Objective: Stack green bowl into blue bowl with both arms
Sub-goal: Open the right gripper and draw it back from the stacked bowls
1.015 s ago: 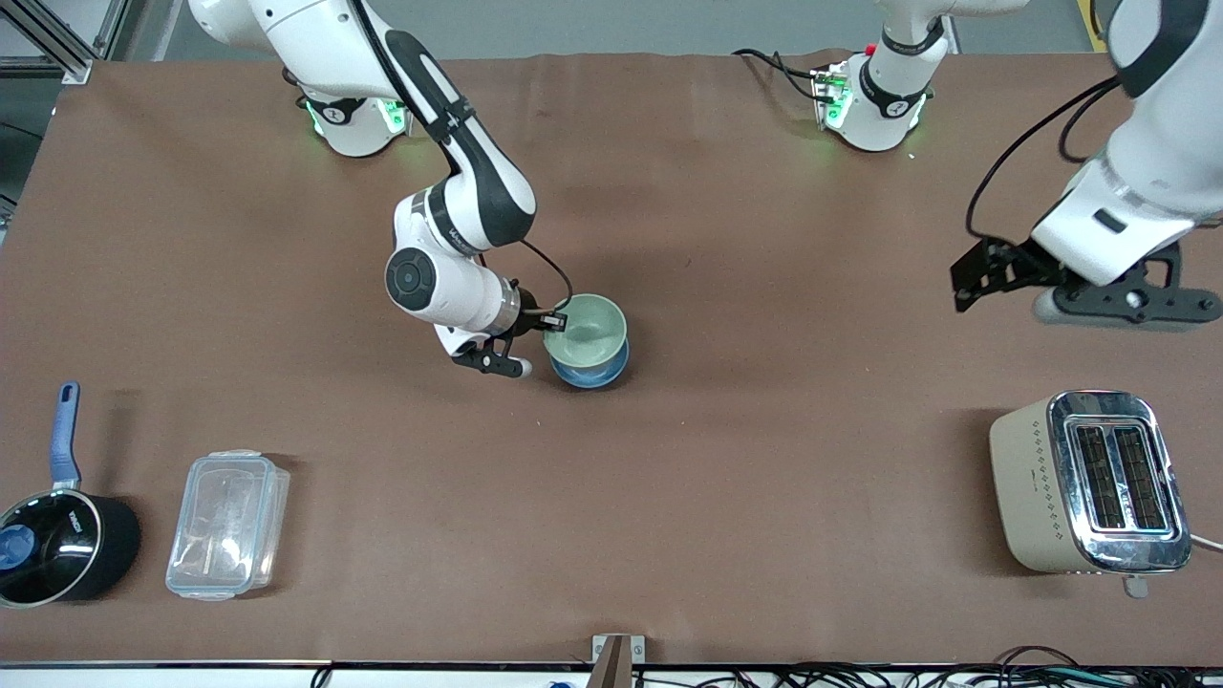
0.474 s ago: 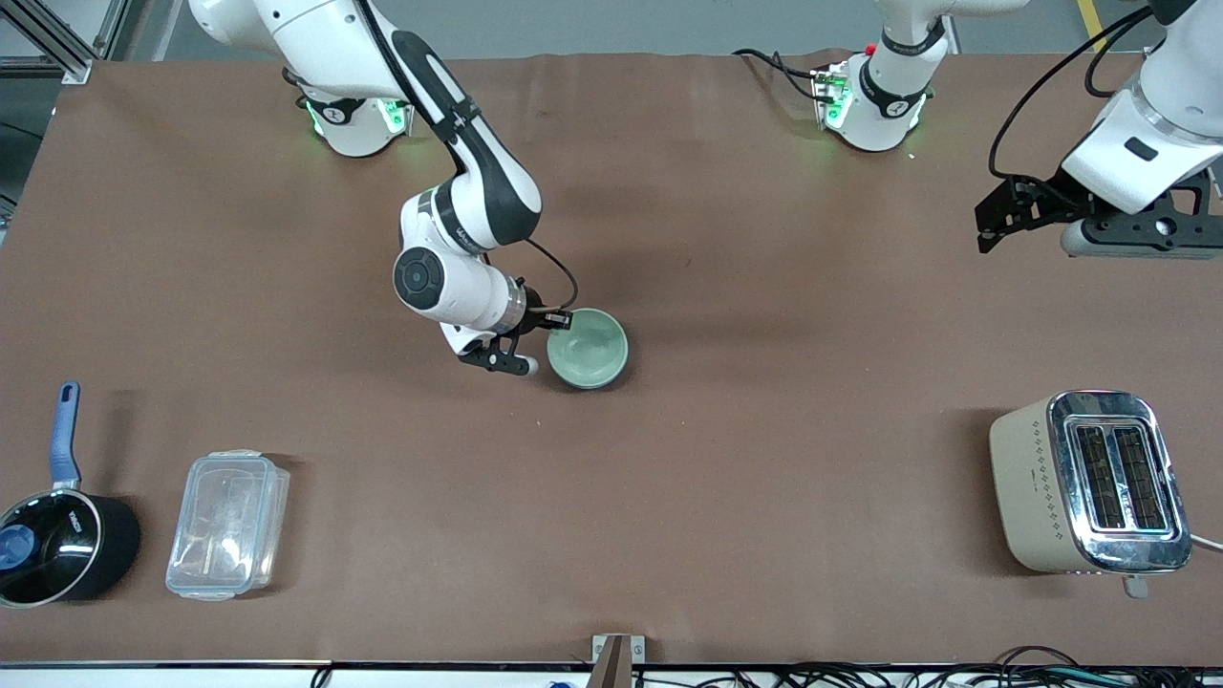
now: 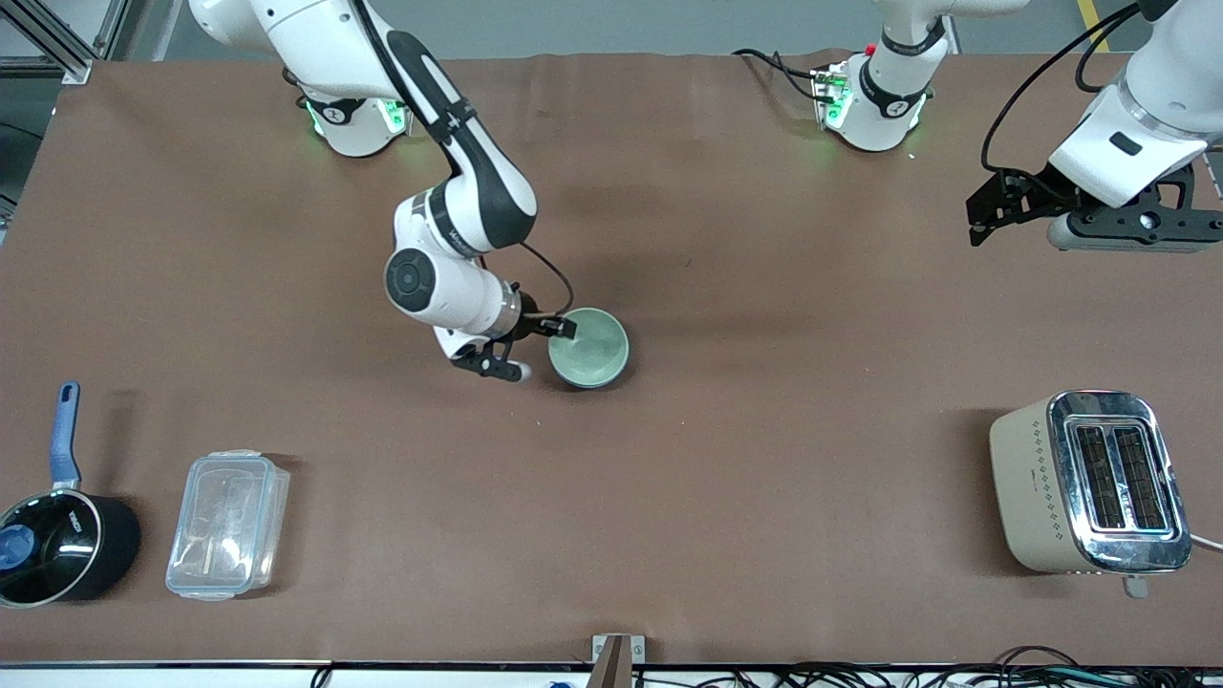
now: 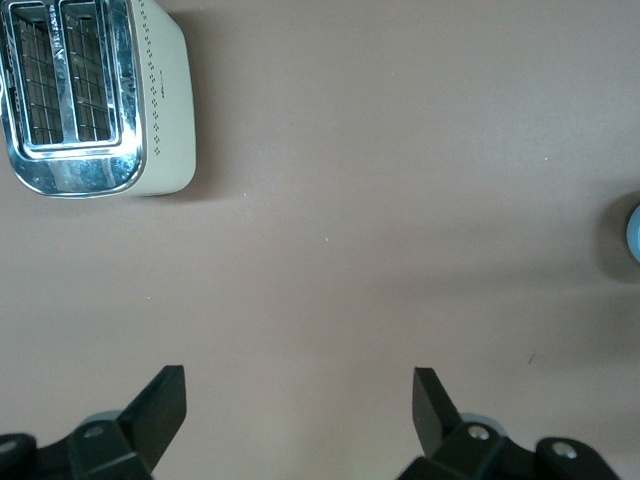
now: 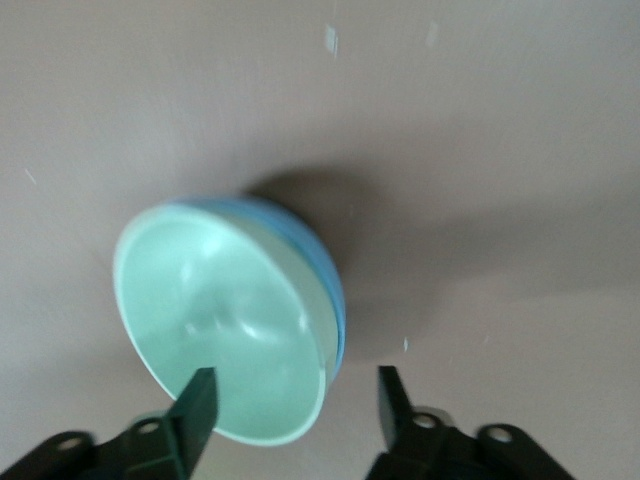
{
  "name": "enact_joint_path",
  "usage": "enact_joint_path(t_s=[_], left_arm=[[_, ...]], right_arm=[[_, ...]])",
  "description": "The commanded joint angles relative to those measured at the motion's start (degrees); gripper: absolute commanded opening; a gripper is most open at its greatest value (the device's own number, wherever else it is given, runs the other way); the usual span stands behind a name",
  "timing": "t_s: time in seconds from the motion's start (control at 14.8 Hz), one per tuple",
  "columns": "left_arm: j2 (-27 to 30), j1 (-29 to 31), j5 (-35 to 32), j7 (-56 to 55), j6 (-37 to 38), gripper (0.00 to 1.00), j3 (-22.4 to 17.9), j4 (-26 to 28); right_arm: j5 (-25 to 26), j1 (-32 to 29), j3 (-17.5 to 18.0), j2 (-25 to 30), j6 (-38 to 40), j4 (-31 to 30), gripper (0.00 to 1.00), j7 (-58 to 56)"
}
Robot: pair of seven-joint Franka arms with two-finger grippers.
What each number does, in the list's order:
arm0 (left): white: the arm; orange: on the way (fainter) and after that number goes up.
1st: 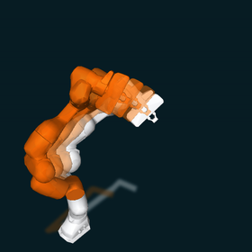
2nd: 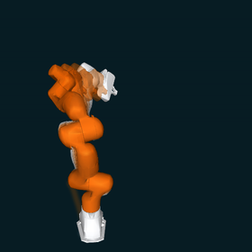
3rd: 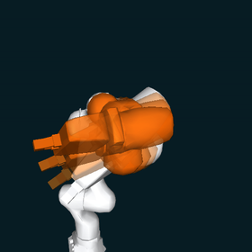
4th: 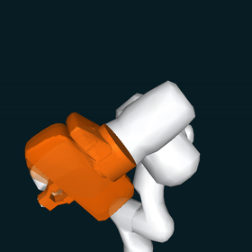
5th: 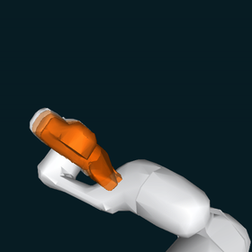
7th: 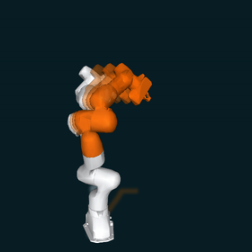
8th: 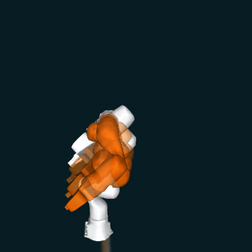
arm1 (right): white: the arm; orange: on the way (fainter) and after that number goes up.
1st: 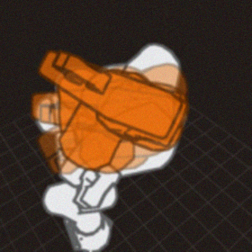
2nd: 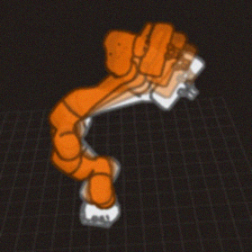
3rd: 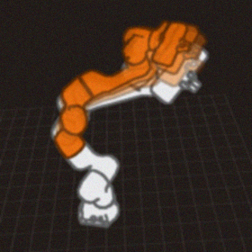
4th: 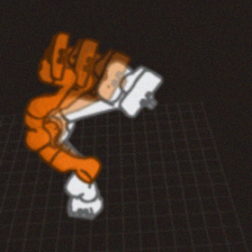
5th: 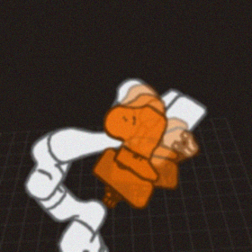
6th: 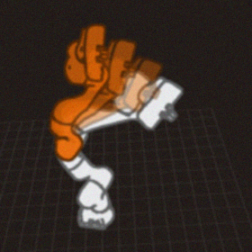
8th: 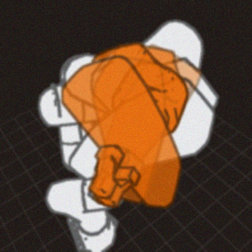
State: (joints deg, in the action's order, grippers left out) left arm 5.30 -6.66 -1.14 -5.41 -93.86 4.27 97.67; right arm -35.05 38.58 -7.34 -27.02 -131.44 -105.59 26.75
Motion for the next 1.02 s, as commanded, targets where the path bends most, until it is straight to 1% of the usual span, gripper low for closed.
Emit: enact_joint_path(t_s=[0.0, 0.14, 0.2, 0.27, 0.34, 0.47, 0.61, 0.68, 0.81, 0.95], left_arm=[[1.8, 0.2, 1.1, 0.7, 0.1, 1.00, -0.2, 1.1], [1.6, 0.4, 1.1, 0.7, 0.0, 1.00, -0.4, 1.2], [1.2, 0.5, 1.1, 0.7, -0.4, 1.00, -0.4, 1.1], [0.9, 0.4, 1.1, 0.6, -0.7, 1.00, -0.4, 1.1], [0.7, 0.4, 1.1, 0.6, -1.2, 1.00, -0.4, 1.1], [0.0, 0.2, 1.1, 0.6, -2.6, 1.00, -0.3, 1.1], [0.0, -0.2, 1.1, 0.6, -2.9, 1.00, -0.2, 1.2], [0.0, -0.3, 1.1, 0.4, -3.0, 1.00, -0.1, 1.2], [0.2, 0.2, 1.2, -0.9, -3.3, 1.00, 1.0, 1.3], [0.6, 0.5, 1.2, -0.8, -2.8, 1.00, 1.0, 1.5]], right_arm=[[2.0, -1.1, -6.2, 7.8, 4.3, -2.0, 1.00, 0.0], [9.0, -1.1, -12.8, 10.9, 9.0, -1.8, 1.00, -0.5], [12.7, -1.2, -15.7, 12.2, 10.7, -2.1, 1.00, -1.9], [15.3, -1.3, -18.6, 13.3, 13.2, -2.2, 1.00, -5.6], [16.2, -1.7, -20.9, 13.9, 15.2, -2.2, 1.00, -9.0], [17.0, -2.5, -26.1, 14.7, 16.0, -2.8, 1.00, -16.2], [17.2, -2.6, -30.0, 15.6, 16.2, -2.6, 1.00, -22.4], [18.3, -2.6, -31.8, 16.5, 16.7, -2.4, 1.00, -24.3], [23.5, -2.6, -34.2, 18.9, 19.2, -1.4, 1.00, -26.0], [27.8, -2.7, -34.8, 22.2, 20.1, 0.5, 1.00, -26.0]])
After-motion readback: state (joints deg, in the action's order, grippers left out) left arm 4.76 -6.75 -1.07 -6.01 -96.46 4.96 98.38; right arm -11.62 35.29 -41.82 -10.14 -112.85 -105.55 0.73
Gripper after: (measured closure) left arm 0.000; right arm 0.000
